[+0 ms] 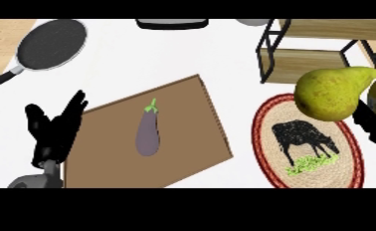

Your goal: Pick the lemon from the placemat and place it in the tiered shelf

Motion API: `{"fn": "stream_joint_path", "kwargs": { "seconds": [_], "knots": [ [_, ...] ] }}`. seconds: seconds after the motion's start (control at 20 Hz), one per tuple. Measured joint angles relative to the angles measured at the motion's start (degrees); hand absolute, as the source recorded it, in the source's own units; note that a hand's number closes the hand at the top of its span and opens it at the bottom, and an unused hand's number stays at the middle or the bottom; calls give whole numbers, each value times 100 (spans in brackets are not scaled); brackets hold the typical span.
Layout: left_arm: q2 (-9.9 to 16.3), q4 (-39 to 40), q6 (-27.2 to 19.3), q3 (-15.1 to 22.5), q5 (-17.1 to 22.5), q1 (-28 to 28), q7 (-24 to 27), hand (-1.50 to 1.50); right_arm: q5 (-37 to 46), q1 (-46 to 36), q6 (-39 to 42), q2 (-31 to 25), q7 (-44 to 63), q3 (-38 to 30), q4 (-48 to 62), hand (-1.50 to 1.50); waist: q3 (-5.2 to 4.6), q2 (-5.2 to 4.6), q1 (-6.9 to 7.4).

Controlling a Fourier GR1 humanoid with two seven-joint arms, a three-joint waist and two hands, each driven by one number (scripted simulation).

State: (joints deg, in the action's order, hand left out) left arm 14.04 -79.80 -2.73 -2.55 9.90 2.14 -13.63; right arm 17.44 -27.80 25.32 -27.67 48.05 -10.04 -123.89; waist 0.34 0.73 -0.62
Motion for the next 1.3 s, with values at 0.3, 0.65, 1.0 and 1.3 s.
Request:
{"fn": "stream_joint_path", "kwargs": {
  "seconds": [0.3,0.65,1.0,1.3],
  "knots": [
    [-25,-22,24,9,-19,98,-156,0,-624,-1130,146,-651,252,-761,936,150,-3,-29,71],
    [-89,114,88,11,-78,190,-55,0,-553,-2227,173,-1322,-19,-976,2530,150,8,-45,142],
    [-112,84,134,-17,-103,196,-66,0,-392,-2730,288,-1692,-831,-872,3933,150,5,-60,163],
    [-139,68,130,-16,-136,264,-186,0,35,-2912,233,-1872,-1916,-589,5091,150,3,-80,195]
  ]
}}
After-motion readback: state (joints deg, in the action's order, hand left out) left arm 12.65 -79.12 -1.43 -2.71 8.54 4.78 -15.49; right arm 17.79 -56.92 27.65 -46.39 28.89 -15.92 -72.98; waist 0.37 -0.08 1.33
